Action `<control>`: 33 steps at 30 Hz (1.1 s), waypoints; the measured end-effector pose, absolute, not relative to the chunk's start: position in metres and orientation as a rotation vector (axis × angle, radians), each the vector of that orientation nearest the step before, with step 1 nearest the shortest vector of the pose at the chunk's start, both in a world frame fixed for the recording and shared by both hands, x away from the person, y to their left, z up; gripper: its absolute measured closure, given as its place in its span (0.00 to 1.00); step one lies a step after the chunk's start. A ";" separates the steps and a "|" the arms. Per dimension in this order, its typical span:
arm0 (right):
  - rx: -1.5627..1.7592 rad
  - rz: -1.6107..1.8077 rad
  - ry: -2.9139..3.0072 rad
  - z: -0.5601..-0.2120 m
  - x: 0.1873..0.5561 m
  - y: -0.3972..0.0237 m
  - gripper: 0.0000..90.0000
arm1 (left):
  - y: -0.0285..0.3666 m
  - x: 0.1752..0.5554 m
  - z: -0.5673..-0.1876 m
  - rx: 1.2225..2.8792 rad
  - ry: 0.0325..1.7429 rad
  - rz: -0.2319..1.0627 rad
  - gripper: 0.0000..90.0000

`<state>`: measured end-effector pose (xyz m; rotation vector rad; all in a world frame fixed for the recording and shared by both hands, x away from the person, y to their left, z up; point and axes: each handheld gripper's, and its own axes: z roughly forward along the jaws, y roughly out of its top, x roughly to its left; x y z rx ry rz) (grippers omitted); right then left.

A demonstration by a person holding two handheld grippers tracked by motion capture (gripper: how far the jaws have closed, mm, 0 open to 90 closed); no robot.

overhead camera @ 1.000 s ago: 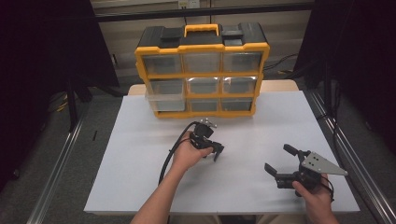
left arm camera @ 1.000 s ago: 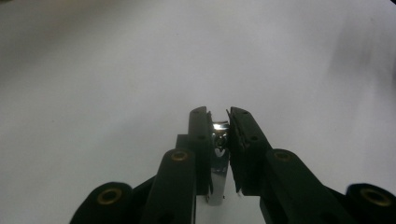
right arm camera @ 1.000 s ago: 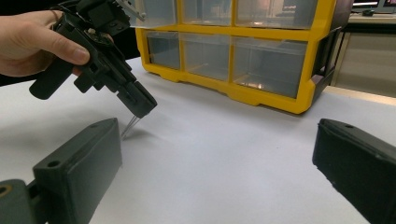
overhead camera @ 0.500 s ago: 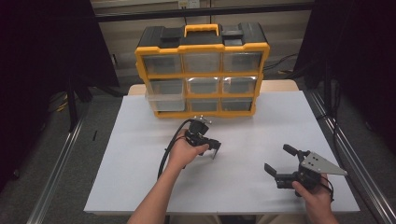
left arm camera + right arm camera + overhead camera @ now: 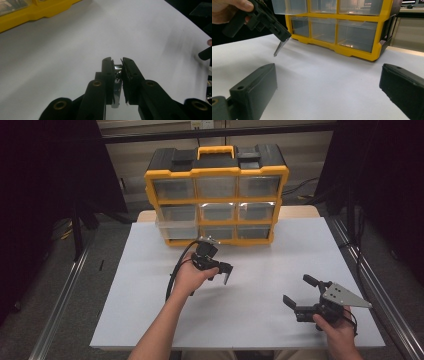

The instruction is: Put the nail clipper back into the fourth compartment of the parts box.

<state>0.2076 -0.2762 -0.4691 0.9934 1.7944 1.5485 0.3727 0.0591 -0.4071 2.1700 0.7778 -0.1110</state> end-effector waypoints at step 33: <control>0.996 1.544 1.794 -0.470 0.209 -0.277 0.01 | 0.070 0.384 -0.352 2.184 0.760 -0.049 0.90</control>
